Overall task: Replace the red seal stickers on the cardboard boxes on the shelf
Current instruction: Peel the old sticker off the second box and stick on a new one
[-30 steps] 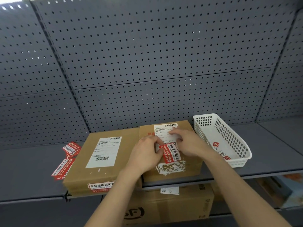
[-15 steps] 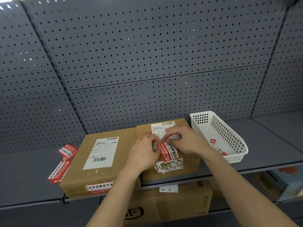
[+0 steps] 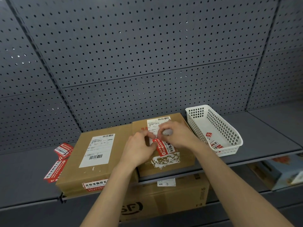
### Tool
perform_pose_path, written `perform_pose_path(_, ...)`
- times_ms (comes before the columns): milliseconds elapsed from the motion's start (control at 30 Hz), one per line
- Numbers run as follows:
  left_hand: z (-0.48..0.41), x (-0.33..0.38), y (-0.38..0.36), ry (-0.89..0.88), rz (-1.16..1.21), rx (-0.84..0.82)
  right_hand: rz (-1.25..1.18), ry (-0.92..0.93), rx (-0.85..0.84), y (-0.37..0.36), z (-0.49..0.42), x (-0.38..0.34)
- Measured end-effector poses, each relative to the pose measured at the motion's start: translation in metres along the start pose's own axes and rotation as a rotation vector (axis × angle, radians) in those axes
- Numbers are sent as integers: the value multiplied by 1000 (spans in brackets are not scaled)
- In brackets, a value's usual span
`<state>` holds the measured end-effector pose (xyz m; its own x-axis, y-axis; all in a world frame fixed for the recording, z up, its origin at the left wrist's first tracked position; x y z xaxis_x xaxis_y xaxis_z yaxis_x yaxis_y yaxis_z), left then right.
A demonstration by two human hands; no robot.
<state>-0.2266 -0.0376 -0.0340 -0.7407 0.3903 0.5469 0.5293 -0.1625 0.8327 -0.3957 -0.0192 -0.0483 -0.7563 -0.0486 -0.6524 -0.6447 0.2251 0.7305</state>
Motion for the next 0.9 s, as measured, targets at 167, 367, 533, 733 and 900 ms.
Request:
perform_pose_path(167, -2, 1, -1, 4, -15, -14, 40, 33, 29, 0, 3, -2)
perform_pose_path(367, -4, 0, -3, -3, 0, -22, 63, 43, 24, 0, 5, -4)
perform_pose_path(533, -4, 0, -2, 17, -8, -24, 58, 46, 10, -2, 5, -2)
perform_pose_path(733, -2, 6, 3, 39, -29, -28, 30, 87, 4, -3, 9, -11)
perform_pose_path(900, -3, 10, 5, 38, -6, -41, -47, 25, 29, 13, 19, -10)
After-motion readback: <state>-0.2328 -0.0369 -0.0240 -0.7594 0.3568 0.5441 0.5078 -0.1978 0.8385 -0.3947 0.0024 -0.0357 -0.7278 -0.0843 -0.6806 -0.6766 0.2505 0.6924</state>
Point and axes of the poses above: each hand's wrist, its own z-axis away from the middle knuckle, its own y-axis out of the back of the hand, x = y × z, the point moved 8 cm from there along -z, towards the middle knuckle, and after that the axes turned 4 degrees about y, right-handed, at the moved point
